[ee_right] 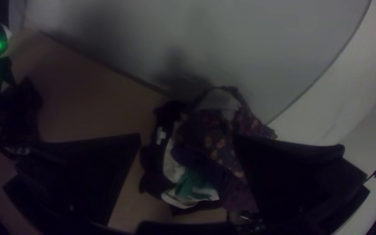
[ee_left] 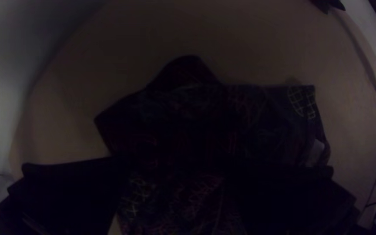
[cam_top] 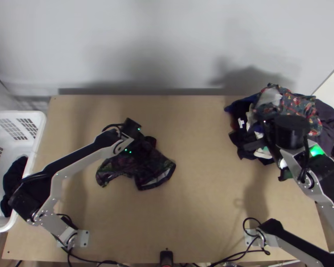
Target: Fold the t-shirt
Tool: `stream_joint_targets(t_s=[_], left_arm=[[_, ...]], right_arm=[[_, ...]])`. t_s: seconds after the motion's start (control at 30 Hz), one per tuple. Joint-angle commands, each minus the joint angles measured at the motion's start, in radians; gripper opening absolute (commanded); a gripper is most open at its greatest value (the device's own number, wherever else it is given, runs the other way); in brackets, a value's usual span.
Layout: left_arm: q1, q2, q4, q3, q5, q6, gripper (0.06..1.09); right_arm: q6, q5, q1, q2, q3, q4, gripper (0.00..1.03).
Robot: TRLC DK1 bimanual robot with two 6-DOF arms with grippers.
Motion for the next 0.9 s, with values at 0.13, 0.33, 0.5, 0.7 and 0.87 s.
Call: stream_joint_targets(t_s=[0.13,0.33,0.5,0.7,0.87], left_arm=[[-0.034,0.060,-0.075,0.034,0.000,0.003,0.77],[-0.022,0.040,-0.064,0.039,0.000,0.029,0.33],[0.036,-0.046,-0.097,0.071,0.002,0.037,0.27],[0.148,-0.254,-0.252,0.226,0.158,0.038,0.27],[0.288,-0.419,-0.383,0.304,0.427,0.034,0.28]], right_arm=[[0.004,0.000,-0.013,-0.021,-0.002,-0.003,0.98],[0.001,0.000,-0.012,-0.033,-0.007,-0.003,0.98],[0.001,-0.001,-0.010,-0.053,-0.031,-0.007,0.98],[0.003,-0.006,0.016,-0.087,-0.091,-0.015,0.98],[0.003,-0.010,0.025,-0.096,-0.105,-0.026,0.98]])
